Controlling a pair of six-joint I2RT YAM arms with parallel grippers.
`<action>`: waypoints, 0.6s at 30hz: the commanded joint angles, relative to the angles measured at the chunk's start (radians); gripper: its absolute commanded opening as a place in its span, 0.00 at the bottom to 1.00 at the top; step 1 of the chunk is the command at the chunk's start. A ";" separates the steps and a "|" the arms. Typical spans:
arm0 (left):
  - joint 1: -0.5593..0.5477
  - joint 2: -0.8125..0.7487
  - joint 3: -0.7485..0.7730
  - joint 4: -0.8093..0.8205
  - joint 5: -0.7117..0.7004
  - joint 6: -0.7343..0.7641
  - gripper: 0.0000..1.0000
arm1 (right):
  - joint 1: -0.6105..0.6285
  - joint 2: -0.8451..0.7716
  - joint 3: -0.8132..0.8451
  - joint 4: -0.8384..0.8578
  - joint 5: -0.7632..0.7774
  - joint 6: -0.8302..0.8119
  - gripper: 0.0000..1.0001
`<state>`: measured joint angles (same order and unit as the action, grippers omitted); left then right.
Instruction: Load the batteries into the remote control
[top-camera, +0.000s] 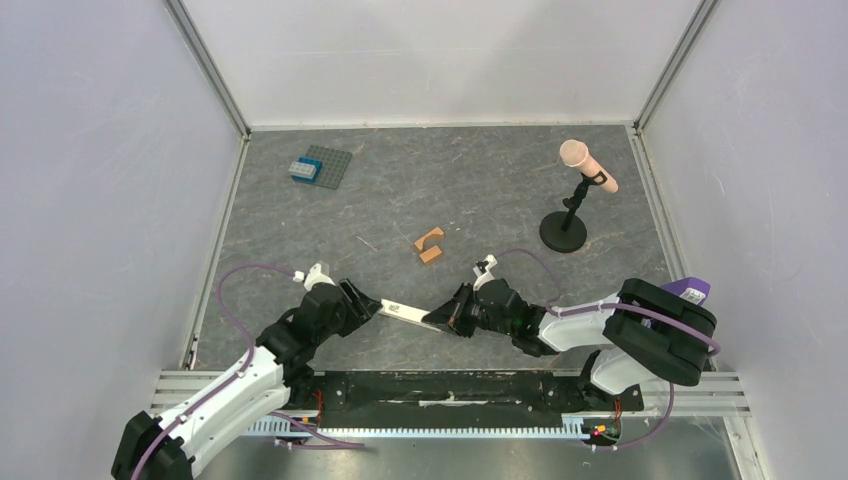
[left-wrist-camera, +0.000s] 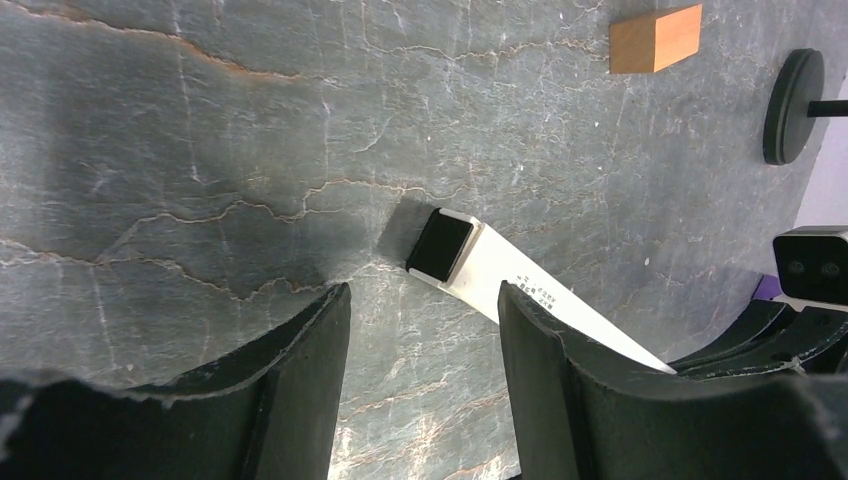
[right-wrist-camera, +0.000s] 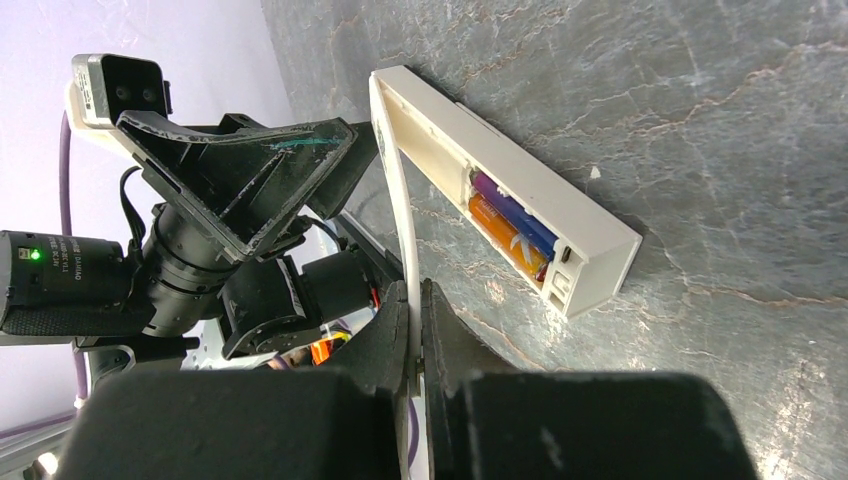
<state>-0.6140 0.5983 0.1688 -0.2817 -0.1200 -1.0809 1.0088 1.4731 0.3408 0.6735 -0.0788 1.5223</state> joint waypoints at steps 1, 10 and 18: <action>0.000 0.007 0.000 0.042 0.000 -0.032 0.62 | -0.006 0.017 -0.010 -0.027 0.044 -0.013 0.00; 0.000 0.037 0.000 0.061 -0.001 -0.018 0.62 | -0.007 0.008 0.010 -0.174 0.024 -0.048 0.00; 0.000 0.107 -0.004 0.146 0.029 0.005 0.62 | -0.009 0.032 0.044 -0.231 0.026 -0.072 0.00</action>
<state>-0.6140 0.6777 0.1688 -0.2142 -0.1070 -1.0801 1.0039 1.4746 0.3630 0.5789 -0.0818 1.4895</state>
